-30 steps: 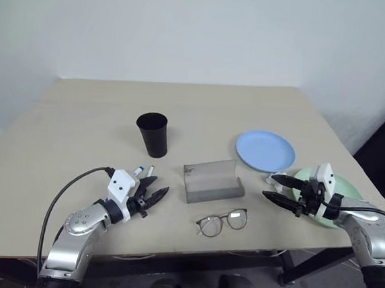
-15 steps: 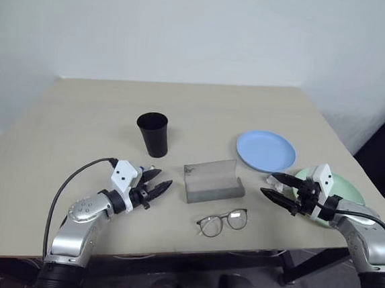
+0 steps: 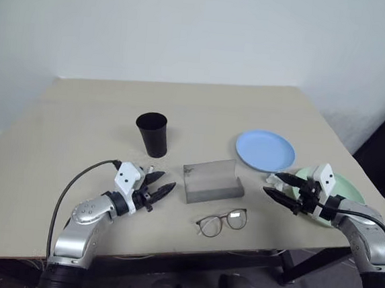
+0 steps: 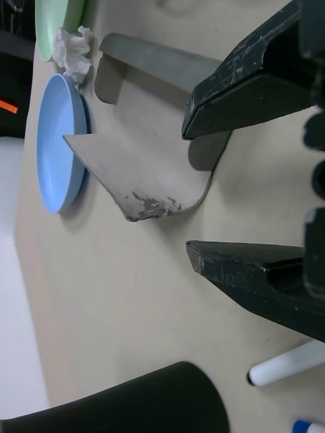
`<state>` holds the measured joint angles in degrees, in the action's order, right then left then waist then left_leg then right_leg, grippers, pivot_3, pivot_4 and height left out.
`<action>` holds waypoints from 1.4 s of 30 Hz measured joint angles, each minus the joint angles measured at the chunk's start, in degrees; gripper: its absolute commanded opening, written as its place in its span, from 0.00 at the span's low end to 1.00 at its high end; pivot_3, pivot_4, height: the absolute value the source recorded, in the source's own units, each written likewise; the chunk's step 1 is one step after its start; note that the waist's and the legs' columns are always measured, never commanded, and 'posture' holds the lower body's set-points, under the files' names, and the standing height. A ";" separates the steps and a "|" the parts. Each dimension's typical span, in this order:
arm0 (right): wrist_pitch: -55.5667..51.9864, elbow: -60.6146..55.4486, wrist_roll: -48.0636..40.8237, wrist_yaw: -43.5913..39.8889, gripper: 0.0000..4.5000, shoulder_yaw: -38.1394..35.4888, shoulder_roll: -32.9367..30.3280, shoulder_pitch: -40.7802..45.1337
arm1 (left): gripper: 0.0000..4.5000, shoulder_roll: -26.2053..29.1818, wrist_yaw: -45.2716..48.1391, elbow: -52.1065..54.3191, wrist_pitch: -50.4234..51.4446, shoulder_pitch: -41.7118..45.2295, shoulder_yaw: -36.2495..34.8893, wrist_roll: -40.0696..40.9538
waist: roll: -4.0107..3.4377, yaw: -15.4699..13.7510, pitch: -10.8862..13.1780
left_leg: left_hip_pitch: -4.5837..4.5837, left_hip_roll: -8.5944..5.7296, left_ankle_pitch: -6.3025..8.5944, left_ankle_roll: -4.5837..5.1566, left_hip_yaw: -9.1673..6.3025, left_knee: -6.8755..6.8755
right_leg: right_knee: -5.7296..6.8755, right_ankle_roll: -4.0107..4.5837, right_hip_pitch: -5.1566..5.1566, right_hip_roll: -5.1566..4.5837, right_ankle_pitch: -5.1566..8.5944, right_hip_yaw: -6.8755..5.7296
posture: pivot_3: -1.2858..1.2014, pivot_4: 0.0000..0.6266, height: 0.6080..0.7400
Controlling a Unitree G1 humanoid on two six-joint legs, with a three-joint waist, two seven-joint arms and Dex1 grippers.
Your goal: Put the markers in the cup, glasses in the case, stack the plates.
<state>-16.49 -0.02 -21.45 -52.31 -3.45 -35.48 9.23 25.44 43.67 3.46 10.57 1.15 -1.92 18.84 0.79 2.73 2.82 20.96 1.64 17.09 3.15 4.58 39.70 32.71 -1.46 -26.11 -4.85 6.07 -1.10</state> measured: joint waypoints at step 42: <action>-30.41 -8.83 8.36 7.18 0.07 2.13 -12.21 -2.95 | 0.56 -1.74 0.71 -3.71 -0.94 3.70 3.05 -1.02 | 0.05 -0.27 0.02 | 0.15 -0.21 0.12 0.15 -0.08 0.02 | -0.04 -0.01 -0.13 0.06 0.02 -0.03 | 0.52 0.00 1.00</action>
<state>-46.90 -8.84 -13.09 -45.13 -1.33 -47.68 6.28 23.70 44.38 -0.25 9.62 4.86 1.12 17.82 0.84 2.46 2.84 21.12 1.42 17.22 3.30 4.50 39.72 32.67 -1.47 -26.24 -4.79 6.09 -1.13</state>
